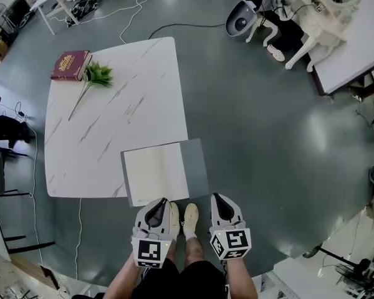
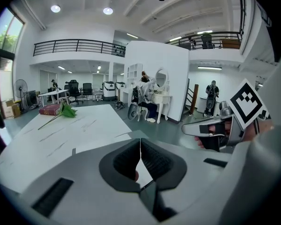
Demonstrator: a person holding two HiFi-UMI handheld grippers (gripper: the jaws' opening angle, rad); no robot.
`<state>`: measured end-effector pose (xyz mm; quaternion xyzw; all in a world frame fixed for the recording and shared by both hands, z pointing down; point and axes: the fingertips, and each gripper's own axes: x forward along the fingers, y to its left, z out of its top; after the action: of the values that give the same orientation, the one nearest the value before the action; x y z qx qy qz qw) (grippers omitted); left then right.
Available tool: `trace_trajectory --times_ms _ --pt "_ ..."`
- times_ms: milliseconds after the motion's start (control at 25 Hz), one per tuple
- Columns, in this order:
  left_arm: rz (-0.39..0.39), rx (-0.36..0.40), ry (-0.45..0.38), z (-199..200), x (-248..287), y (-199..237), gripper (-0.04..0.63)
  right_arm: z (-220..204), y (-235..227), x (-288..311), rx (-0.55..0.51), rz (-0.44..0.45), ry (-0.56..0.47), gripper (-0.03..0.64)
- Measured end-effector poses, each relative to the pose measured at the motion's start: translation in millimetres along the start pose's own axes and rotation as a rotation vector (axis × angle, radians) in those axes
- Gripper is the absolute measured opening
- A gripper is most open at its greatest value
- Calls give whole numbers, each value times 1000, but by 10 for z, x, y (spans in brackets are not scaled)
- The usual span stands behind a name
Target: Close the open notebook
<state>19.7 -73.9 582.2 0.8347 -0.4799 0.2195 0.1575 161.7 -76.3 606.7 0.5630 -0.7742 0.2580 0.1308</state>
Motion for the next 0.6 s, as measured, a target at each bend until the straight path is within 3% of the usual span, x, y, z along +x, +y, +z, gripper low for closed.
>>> trace_trajectory --times_ms 160,200,240,600 --pt "9 -12 18 -114 62 -2 25 -186 -31 114 50 40 45 30" --pt "11 -14 22 -132 78 -3 25 -225 -24 144 58 57 57 100" --pt "13 -15 26 -149 93 -3 26 -262 -20 176 64 71 70 127" --pt "40 -47 72 -356 268 38 26 -623 -65 511 135 159 173 301"
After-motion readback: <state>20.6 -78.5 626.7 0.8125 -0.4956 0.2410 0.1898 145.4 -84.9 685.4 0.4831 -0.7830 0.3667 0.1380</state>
